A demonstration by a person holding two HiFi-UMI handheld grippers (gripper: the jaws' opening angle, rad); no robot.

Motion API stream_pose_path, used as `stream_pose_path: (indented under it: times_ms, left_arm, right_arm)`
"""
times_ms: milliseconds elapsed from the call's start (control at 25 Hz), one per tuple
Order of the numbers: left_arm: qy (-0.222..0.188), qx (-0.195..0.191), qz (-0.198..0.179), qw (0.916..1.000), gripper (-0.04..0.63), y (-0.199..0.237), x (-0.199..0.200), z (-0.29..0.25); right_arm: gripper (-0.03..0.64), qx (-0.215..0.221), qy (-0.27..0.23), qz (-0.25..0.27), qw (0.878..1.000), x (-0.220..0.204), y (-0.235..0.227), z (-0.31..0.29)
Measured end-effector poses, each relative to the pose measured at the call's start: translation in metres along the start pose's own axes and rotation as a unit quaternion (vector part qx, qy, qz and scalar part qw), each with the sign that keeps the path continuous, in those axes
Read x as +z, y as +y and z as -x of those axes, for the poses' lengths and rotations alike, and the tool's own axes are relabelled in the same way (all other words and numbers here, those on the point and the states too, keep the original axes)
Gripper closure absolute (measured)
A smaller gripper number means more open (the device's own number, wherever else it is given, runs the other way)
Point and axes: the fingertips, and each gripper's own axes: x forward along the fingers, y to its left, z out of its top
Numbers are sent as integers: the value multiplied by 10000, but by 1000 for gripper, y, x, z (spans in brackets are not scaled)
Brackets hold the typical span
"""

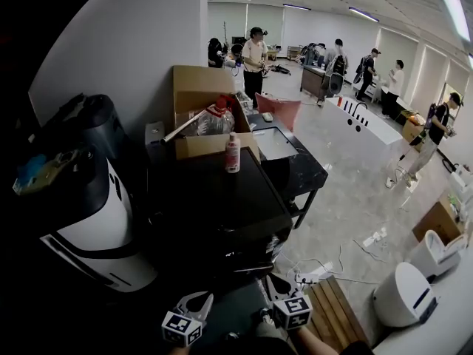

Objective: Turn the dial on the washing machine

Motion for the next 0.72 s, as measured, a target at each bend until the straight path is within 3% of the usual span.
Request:
stream_pose_path:
  times_ms: [720]
  left_arm:
    - [-39, 84, 123, 9999, 584, 3, -2, -5]
  right_arm:
    - [620, 74, 83, 43, 9999, 7, 1, -1]
